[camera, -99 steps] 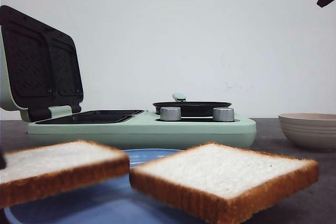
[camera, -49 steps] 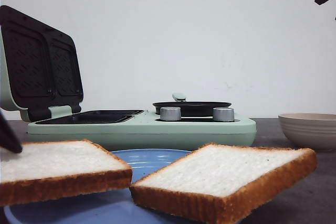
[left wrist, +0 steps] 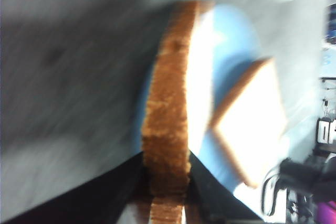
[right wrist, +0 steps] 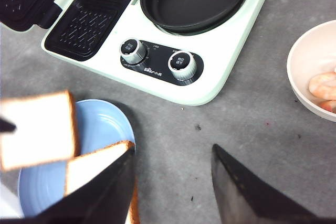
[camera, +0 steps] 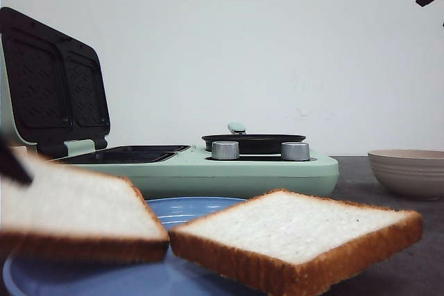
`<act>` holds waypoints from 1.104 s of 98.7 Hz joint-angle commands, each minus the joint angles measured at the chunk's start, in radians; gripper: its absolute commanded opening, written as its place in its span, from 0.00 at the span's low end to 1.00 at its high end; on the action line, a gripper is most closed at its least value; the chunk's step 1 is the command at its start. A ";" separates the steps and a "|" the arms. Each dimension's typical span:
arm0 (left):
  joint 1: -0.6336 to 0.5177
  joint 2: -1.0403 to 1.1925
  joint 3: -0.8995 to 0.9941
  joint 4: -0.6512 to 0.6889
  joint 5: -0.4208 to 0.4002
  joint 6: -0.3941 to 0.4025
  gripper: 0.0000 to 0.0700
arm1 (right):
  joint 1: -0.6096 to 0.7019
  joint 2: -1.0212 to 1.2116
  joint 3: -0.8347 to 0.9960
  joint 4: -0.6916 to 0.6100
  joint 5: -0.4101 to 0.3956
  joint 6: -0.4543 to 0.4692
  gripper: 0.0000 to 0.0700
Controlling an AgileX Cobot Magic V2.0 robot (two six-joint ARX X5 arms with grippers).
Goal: Make breakfast with bread and shrimp
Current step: 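Lift the bread slice with the left gripper toward the sandwich press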
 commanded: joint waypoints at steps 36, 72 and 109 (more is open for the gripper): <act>-0.158 -0.049 0.391 0.017 -0.403 0.254 0.01 | 0.005 0.003 0.011 0.012 -0.003 -0.011 0.39; -0.328 0.172 0.594 -0.042 -0.991 0.716 0.01 | 0.005 0.003 0.011 0.010 -0.003 -0.011 0.39; -0.375 0.544 0.667 0.212 -1.269 1.023 0.00 | 0.015 0.003 0.011 0.002 -0.003 -0.015 0.39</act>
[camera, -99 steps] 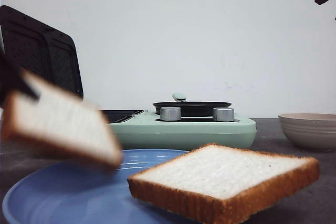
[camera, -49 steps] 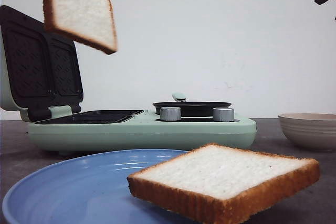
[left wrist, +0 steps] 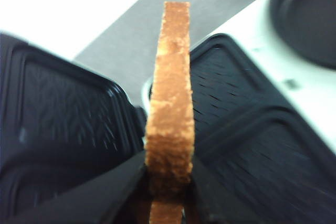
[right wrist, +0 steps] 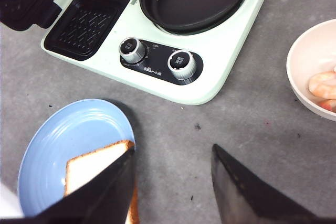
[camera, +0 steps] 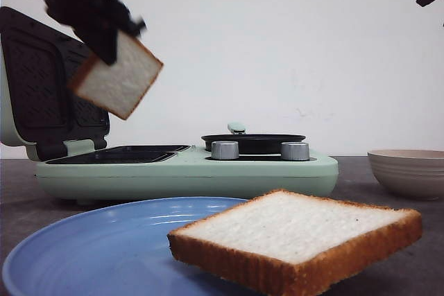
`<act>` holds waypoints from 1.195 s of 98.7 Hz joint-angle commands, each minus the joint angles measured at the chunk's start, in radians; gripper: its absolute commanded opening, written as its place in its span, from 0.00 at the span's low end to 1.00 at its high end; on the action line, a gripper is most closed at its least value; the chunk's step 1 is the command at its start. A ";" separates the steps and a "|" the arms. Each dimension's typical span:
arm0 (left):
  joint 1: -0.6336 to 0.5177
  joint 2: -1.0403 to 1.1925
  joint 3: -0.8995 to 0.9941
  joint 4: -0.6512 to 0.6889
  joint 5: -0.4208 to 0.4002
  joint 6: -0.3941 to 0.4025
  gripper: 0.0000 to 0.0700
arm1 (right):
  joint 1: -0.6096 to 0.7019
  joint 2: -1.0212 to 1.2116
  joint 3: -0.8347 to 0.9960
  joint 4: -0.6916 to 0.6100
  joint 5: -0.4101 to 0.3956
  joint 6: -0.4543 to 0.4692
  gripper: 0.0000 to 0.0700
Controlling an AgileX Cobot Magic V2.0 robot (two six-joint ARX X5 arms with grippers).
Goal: Make breakfast with bread and shrimp
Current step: 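Lift the bread slice with the left gripper toward the sandwich press, then lower the bread onto the farther press plate and open left gripper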
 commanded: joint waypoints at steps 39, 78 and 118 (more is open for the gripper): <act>-0.009 0.281 0.163 0.093 -0.103 0.276 0.00 | 0.045 0.003 0.011 0.004 0.000 -0.024 0.39; -0.002 0.355 0.231 0.014 -0.115 0.287 0.00 | 0.046 0.003 0.011 -0.004 -0.001 -0.033 0.39; 0.041 0.358 0.231 -0.026 -0.045 0.285 0.00 | 0.046 0.003 0.011 -0.003 -0.001 -0.036 0.39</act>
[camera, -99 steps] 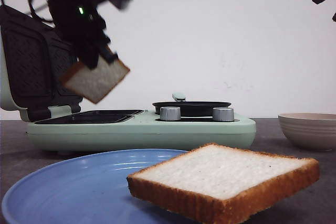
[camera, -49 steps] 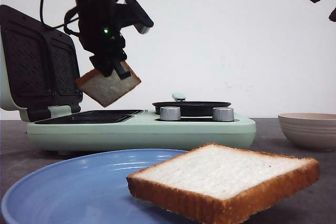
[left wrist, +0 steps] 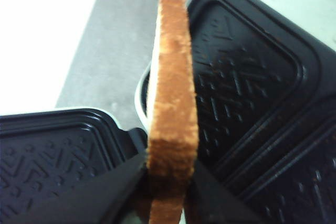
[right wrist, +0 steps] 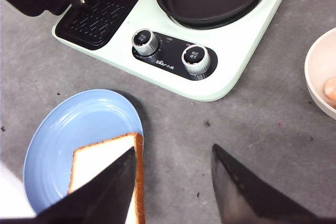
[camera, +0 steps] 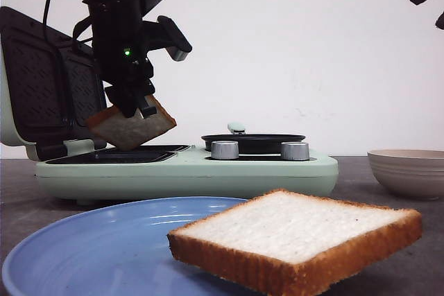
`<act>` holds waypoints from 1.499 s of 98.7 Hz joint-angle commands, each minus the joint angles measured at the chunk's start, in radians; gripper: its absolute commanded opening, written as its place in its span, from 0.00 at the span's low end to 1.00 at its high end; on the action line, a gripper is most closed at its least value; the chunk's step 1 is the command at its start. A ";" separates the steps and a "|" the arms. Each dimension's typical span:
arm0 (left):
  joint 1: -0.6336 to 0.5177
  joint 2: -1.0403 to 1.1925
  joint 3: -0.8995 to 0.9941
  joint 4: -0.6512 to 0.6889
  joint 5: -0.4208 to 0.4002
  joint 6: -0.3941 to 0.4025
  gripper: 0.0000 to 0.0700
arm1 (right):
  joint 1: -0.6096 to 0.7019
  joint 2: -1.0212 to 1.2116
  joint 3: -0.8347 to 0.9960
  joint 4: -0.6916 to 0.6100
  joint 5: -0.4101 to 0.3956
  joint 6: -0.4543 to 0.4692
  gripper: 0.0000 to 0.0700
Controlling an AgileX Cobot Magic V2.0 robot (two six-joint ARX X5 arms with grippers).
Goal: Make breakfast with bread and shrimp
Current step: 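Lower the bread onto the farther press plate and open left gripper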
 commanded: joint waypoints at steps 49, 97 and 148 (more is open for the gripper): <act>0.005 0.040 0.026 0.011 0.044 0.003 0.00 | 0.005 0.003 0.011 -0.002 -0.001 -0.011 0.39; 0.005 0.040 0.026 0.013 0.056 0.002 0.70 | 0.005 0.003 0.011 -0.004 -0.001 -0.011 0.39; 0.014 0.040 0.064 -0.013 0.201 -0.124 0.69 | 0.005 0.003 0.011 -0.004 -0.001 -0.012 0.39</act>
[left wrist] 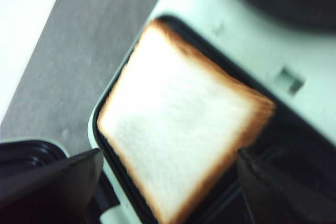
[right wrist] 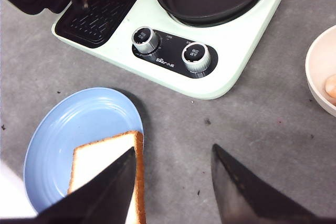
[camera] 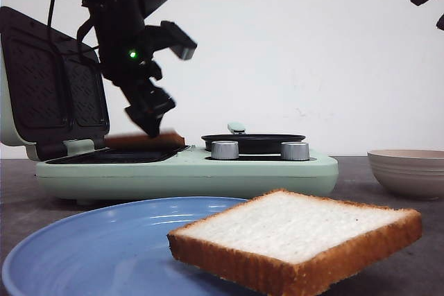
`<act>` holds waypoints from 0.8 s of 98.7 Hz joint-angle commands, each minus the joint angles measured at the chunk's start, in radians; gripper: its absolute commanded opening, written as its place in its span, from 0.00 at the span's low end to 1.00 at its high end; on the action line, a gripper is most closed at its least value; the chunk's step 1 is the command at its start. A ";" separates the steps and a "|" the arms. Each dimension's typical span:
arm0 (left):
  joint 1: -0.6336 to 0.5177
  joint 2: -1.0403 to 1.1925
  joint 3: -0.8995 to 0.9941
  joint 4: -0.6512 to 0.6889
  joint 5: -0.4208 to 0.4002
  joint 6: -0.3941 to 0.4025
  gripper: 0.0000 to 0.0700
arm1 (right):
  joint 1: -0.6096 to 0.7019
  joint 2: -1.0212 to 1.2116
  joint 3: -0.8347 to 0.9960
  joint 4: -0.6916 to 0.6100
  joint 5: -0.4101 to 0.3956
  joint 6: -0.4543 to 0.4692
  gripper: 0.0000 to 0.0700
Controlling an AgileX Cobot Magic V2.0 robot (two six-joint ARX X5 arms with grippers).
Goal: Make breakfast with bread and shrimp
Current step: 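Lower the bread onto the farther press plate and open left gripper, then raise the left gripper away from the press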
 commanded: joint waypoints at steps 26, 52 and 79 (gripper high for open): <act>0.011 0.021 0.107 -0.042 -0.033 -0.081 0.67 | 0.005 0.003 0.011 0.003 0.000 -0.015 0.39; 0.019 -0.043 0.250 -0.151 0.020 -0.311 0.65 | 0.005 0.003 0.011 0.004 0.000 -0.018 0.39; 0.064 -0.249 0.254 -0.260 0.164 -0.476 0.60 | 0.005 0.003 0.011 0.004 0.000 -0.018 0.39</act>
